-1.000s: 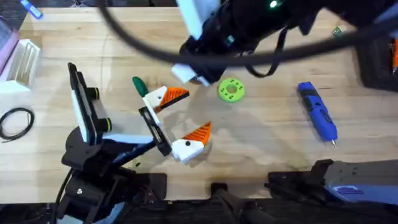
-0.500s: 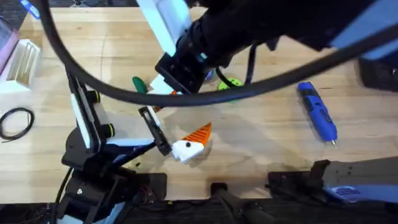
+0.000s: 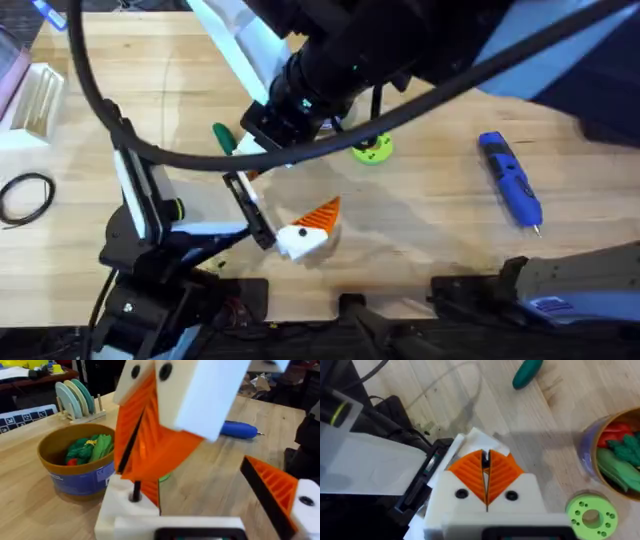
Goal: Pick up the gripper from the table and insert it into the empty holder that is missing its gripper. Then pick up a screw, insert it into the mounting hole, and use the screwdriver to tighten it. Finally, clean up the table by picking up the vegetable and placing it into the bucket.
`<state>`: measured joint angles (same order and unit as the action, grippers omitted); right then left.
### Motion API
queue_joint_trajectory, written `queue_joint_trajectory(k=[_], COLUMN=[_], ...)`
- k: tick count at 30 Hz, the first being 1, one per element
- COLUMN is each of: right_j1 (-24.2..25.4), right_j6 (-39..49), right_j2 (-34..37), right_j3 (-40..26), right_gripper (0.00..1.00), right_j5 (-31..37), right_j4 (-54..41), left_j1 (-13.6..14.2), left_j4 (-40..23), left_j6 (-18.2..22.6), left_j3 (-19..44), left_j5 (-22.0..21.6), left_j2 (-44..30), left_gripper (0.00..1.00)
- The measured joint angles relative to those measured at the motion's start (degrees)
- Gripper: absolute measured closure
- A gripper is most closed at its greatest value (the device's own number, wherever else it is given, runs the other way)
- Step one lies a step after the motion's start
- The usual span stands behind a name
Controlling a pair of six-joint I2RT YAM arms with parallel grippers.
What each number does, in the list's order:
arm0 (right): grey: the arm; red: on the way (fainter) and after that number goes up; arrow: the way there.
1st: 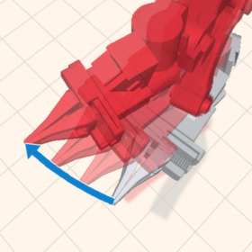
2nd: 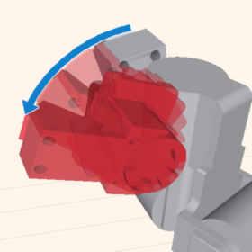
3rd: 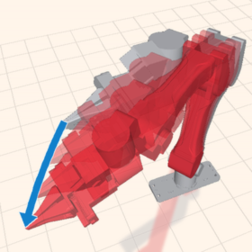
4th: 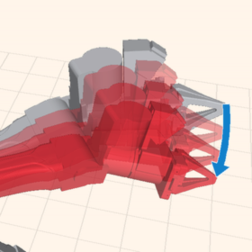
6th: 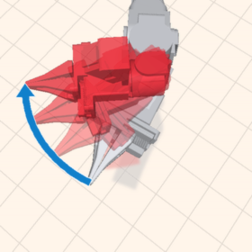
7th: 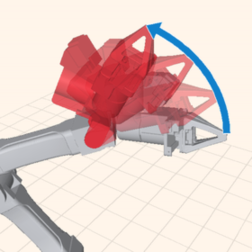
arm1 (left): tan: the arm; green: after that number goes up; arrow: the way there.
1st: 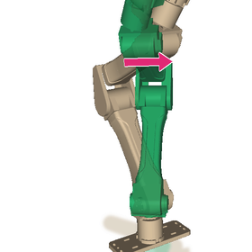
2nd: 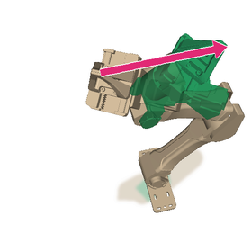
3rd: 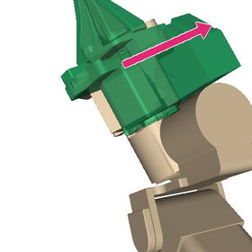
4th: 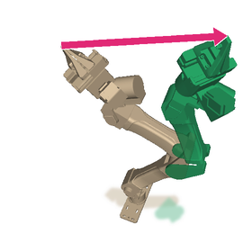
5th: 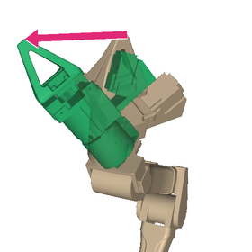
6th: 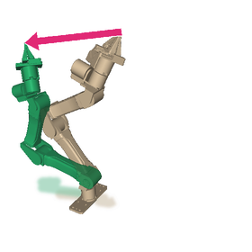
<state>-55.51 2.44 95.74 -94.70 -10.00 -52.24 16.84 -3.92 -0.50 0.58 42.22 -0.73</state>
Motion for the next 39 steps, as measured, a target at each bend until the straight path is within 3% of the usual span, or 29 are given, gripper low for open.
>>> queue_joint_trajectory(k=[16,21,24,25,32,39], right_j1=[-1.22,-1.27,-0.05,0.38,4.8,10.62], right_j6=[-0.41,-0.77,-0.63,-0.68,-0.72,-0.73], right_j2=[2.41,2.4,2.35,2.23,-2.53,-10.51], right_j3=[-0.2,-0.42,-1.17,-1.44,-3.09,-3.93], right_gripper=[0.99,0.539,0.186,0.108,0.056,0.053], right_j5=[0.17,0.24,1.15,1.11,0.28,0.04], right_j4=[1.41,1.43,0.69,0.5,-0.12,-8.81], left_j1=[-0.09,-0.11,-0.11,-0.11,-0.09,-0.09], left_j4=[-0.11,-0.05,0.0,0.0,0.0,0.02], left_j6=[-0.82,-0.81,-0.58,-0.48,0.05,0.09], left_j3=[0.0,0.0,0.0,0.0,0.0,0.0], left_j5=[0.2,0.02,0.0,0.06,0.2,0.22], left_j2=[-0.22,-0.22,-0.2,-0.21,-0.22,-0.22], left_gripper=[0.014,0.013,0.014,0.015,0.014,0.014])
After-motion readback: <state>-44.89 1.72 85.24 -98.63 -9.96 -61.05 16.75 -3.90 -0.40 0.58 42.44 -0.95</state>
